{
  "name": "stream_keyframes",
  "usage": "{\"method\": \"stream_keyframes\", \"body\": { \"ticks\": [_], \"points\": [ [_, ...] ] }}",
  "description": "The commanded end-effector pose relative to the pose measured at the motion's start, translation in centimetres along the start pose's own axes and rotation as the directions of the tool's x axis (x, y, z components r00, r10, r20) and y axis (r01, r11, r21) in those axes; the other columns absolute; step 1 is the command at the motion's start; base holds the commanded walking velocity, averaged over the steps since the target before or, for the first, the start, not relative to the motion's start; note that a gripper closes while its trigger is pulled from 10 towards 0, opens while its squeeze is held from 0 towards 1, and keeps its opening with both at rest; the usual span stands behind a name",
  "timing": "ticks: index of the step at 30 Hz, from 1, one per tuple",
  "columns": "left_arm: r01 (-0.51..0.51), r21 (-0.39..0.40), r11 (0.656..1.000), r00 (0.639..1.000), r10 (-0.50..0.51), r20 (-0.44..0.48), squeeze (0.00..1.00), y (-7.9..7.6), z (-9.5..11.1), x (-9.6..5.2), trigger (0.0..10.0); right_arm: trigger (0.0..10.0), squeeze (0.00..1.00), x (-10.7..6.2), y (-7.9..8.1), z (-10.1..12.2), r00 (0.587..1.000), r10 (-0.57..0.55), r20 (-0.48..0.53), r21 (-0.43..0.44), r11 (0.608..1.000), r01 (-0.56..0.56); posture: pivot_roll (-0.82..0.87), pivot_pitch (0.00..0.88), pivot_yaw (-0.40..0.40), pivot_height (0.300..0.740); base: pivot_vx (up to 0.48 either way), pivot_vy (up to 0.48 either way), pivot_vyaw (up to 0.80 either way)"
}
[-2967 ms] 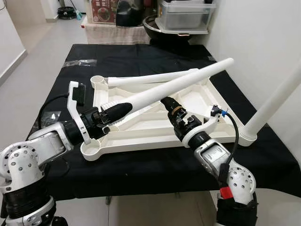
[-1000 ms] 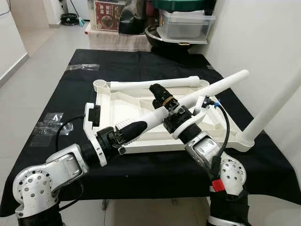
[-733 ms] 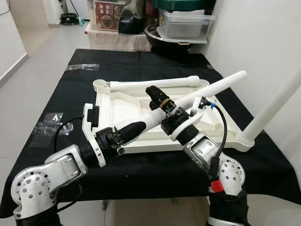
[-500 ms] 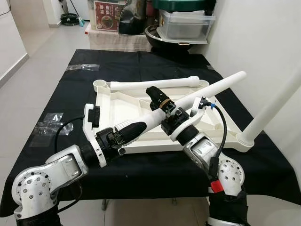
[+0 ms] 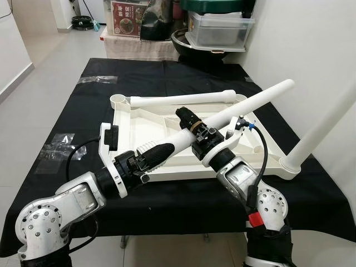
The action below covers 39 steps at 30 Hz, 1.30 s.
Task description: Building children table
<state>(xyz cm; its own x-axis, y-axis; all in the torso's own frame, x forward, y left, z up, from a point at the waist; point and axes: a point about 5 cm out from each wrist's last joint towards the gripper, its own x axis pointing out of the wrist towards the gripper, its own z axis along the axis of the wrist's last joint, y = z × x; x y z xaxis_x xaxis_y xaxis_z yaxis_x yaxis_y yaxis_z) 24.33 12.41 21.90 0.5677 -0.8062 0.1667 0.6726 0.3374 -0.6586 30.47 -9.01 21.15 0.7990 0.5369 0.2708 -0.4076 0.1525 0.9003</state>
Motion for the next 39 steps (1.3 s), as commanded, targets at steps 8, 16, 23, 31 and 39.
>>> {"method": "stream_keyframes", "body": {
  "ticks": [8,16,23,31,39],
  "points": [
    [0.044,0.010,0.999,0.997,-0.044,-0.064,0.00,-0.6,-0.8,0.2,0.8,0.0,0.00,0.5,0.2,0.2,1.000,-0.024,0.005,-0.030,0.999,0.024,0.10,0.055,-0.100,0.740,0.000,0.000,0.00],
    [-0.019,-0.026,0.999,0.994,0.016,-0.105,0.00,0.5,-1.3,-0.4,10.0,0.0,0.00,0.8,0.6,0.5,1.000,-0.003,0.010,-0.037,0.999,0.004,0.10,0.063,-0.102,0.740,0.000,0.000,0.00],
    [-0.050,-0.024,0.998,0.997,0.048,-0.066,1.00,1.0,-1.3,-1.3,10.0,0.0,0.00,1.0,1.2,1.2,0.999,0.021,0.030,-0.057,0.998,-0.020,0.10,0.062,-0.103,0.740,0.000,0.000,0.00],
    [-0.164,0.001,0.987,0.983,0.163,-0.085,0.00,2.1,-2.5,-2.3,10.0,0.0,0.00,1.2,1.8,2.6,0.998,0.028,0.061,-0.145,0.989,-0.019,0.10,0.065,-0.104,0.740,0.000,0.000,0.00],
    [-0.232,0.009,0.973,0.959,0.230,-0.164,0.00,1.9,-5.6,-2.8,10.0,10.0,0.00,1.9,2.4,5.3,0.984,-0.043,0.174,-0.453,0.884,0.119,0.10,0.065,-0.107,0.740,0.000,0.000,0.00]
  ]
}}
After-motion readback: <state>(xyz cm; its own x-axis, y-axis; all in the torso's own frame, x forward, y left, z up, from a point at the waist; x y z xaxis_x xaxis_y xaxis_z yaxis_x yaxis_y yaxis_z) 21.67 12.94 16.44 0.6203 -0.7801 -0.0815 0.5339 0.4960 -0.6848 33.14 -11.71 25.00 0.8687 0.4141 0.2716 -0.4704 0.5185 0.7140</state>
